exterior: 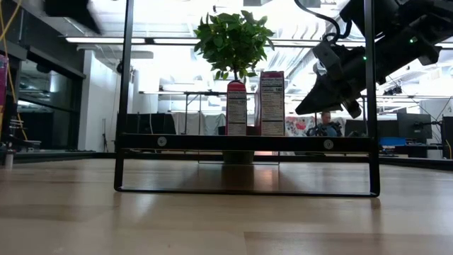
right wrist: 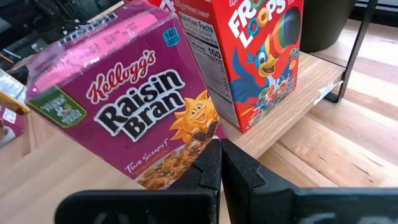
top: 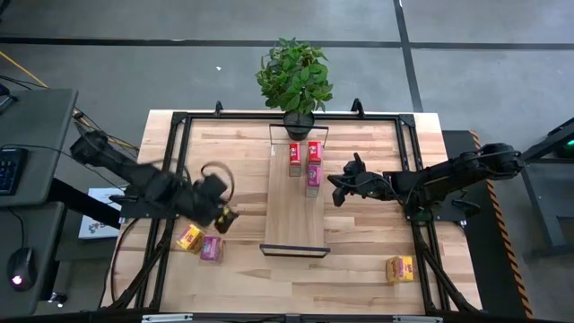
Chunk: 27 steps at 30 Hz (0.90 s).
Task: Stack cereal on shelf
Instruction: Put the violet cereal box on the shelf aligned with the other violet cereal box
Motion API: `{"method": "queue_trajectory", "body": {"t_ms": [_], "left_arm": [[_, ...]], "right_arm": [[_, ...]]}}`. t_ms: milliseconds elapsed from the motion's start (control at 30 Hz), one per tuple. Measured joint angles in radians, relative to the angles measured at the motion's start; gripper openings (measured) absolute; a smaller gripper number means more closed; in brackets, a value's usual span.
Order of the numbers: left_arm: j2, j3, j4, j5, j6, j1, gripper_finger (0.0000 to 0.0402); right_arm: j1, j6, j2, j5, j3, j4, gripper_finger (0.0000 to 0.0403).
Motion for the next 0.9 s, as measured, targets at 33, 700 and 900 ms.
{"method": "queue_trajectory", "body": {"t_ms": [33,700,900], "left_arm": [[0.014,0.000,-0.038,-0.001,-0.091,-0.038,0.0315],[0.209,0.000,-0.199,0.135,-0.816,-0.358,0.0315],[0.208,0.000,-0.186,0.128,-0.808,-0.358,0.0315]], "right_arm": [[0.000,-0.011,0.000,0.000,0.000,0.000,0.0000],[0.000,-0.082,0.000,0.053,0.000,-0.004,0.0000],[0.000,-0.082,0.000,0.055,0.000,-0.004,0.0000]]}}
